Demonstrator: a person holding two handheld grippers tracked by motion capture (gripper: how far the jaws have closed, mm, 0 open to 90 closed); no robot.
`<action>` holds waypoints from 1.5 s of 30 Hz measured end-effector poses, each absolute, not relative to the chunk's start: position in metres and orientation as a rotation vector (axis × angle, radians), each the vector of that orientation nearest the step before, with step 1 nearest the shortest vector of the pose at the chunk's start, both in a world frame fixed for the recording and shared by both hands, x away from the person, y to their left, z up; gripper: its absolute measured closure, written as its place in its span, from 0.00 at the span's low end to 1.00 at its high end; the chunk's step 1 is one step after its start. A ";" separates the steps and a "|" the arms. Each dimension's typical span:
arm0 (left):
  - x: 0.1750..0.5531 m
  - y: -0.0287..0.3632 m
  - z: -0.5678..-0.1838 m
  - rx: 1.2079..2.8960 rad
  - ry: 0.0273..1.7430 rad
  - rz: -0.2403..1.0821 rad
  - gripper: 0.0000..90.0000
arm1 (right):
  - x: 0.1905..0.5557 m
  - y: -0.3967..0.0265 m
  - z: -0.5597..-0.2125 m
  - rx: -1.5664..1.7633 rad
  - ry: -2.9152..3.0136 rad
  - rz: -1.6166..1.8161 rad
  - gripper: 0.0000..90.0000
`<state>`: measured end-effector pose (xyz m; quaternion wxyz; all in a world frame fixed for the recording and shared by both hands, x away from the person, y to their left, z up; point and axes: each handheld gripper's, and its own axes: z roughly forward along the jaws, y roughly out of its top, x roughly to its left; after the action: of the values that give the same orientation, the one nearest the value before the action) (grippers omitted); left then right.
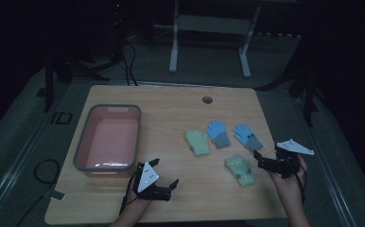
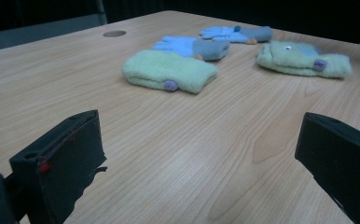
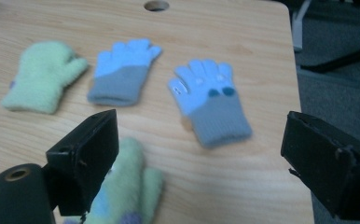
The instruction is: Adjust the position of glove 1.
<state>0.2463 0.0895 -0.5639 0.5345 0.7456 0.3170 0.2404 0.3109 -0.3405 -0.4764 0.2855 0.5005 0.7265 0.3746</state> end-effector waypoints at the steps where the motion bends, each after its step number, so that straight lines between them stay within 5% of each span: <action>1: 0.246 0.090 -0.564 1.778 0.755 0.573 0.01 | 0.311 -0.340 -0.476 1.338 1.942 1.002 0.13; 27: 0.246 0.089 -0.564 1.783 0.744 0.575 0.02 | 0.341 -0.266 -0.452 1.123 2.092 1.099 0.19; 45: 0.246 0.089 -0.564 1.784 0.741 0.569 0.01 | 0.366 -0.225 -0.466 1.029 2.223 1.138 0.23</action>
<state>0.2459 0.0890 -0.5638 0.5343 0.7488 0.3111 0.2389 0.3656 -0.2253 -0.4659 0.2186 0.3717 0.8032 0.4110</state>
